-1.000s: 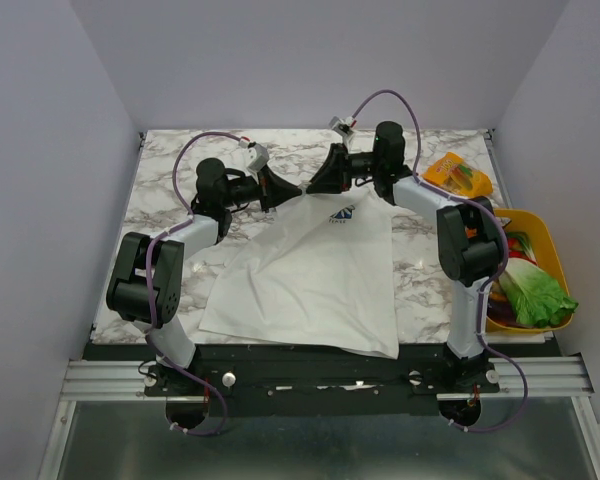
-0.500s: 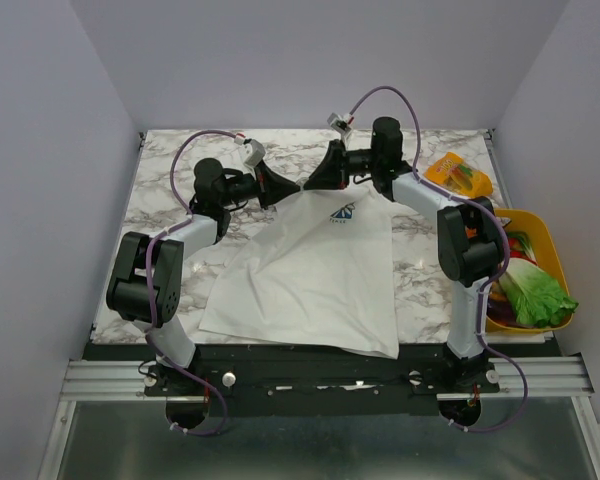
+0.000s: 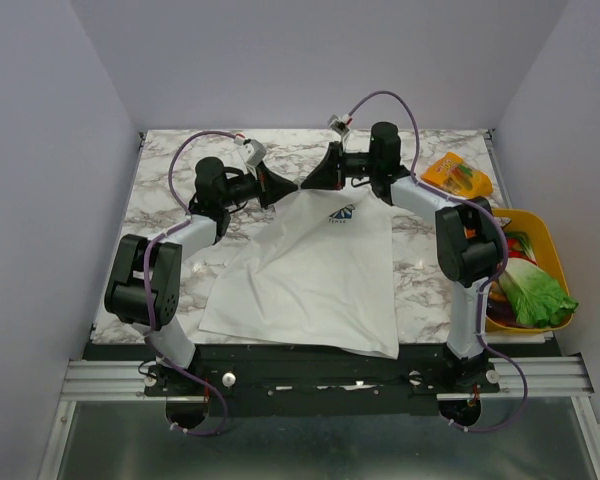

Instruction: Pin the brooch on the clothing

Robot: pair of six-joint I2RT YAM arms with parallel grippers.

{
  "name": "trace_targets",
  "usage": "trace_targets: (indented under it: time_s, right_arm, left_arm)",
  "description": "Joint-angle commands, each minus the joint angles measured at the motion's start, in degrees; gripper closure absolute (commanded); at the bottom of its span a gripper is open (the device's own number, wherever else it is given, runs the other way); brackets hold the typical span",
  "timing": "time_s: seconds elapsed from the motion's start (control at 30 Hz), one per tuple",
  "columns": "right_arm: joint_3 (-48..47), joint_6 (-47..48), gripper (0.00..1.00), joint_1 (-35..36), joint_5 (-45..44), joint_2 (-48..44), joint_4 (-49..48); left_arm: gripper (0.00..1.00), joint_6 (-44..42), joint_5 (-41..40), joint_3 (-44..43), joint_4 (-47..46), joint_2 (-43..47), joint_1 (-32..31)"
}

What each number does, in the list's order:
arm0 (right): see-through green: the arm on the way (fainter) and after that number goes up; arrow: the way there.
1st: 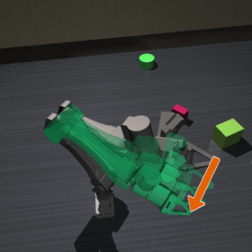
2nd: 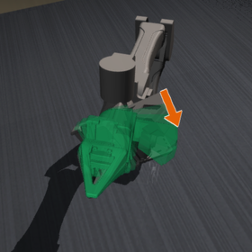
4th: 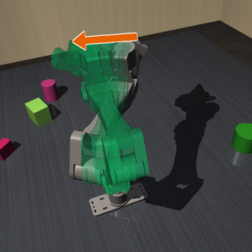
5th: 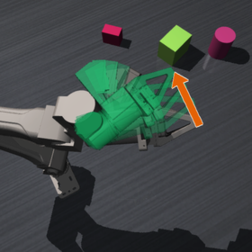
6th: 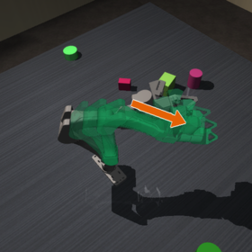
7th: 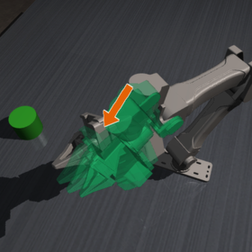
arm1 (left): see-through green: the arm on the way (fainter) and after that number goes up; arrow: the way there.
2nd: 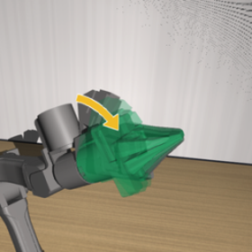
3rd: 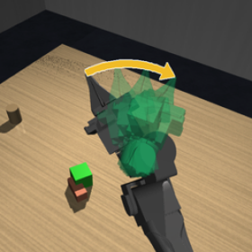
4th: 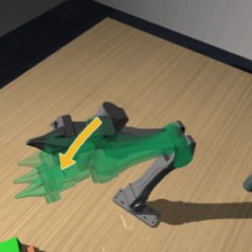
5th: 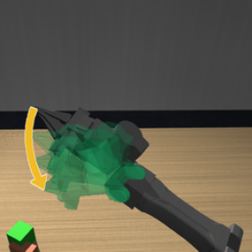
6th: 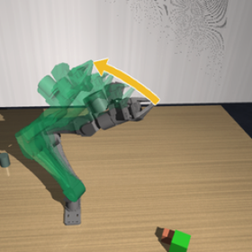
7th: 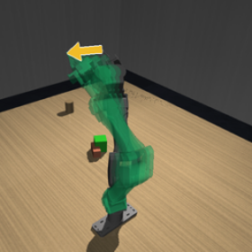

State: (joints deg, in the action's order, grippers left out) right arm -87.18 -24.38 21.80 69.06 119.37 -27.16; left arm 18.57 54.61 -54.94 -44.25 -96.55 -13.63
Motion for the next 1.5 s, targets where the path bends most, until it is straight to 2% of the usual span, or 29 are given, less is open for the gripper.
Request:
trace_targets:
  time_s: [0.0, 0.17, 0.27, 0.33, 0.37, 0.47, 0.77, 1.13, 1.47]
  right_arm:
    - [3.1, -4.1, 0.97, 0.4, -10.8, -0.5, -4.4]
    - [4.8, -6.4, 0.96, 0.5, -13.7, -1.2, -6.4]
    - [5.9, -7.1, 0.88, 0.5, -15.8, -1.6, -6.9]
    - [6.7, -7.5, 0.88, 0.5, -17.5, -1.9, -6.9]
    - [7.0, -7.6, 0.82, 0.5, -18.2, -2.0, -7.0]
    - [7.6, -7.9, 0.75, 0.5, -20.1, -2.4, -7.0]
    - [9.4, -8.3, 0.64, 0.5, -22.4, -3.4, -8.9]
    - [11.1, -9.1, 0.61, 0.5, -22.7, -4.4, -11.4]
    - [13.0, -9.3, 0.6, 0.5, -23.4, -5.6, -13.6]
  left_arm:
    - [1.0, -1.4, 3.0, 0.4, -2.2, 4.2, -2.3]
    - [1.0, -1.8, 2.7, 0.9, -2.1, 4.9, -2.7]
    - [1.0, -1.9, 2.5, 1.1, -1.9, 5.1, -2.9]
    - [1.0, -1.9, 2.4, 1.2, -2.0, 5.3, -3.1]
    - [1.0, -1.8, 2.4, 1.3, -2.0, 5.4, -3.2]
    - [1.0, -1.6, 2.4, 1.6, -2.2, 5.7, -3.4]
    - [1.0, -1.2, 2.3, 2.5, -2.9, 6.6, -3.6]
    - [1.0, -2.0, 1.3, 3.1, -2.1, 6.9, -3.6]
    - [1.0, -6.5, -2.6, 2.6, 4.3, 8.0, -3.6]
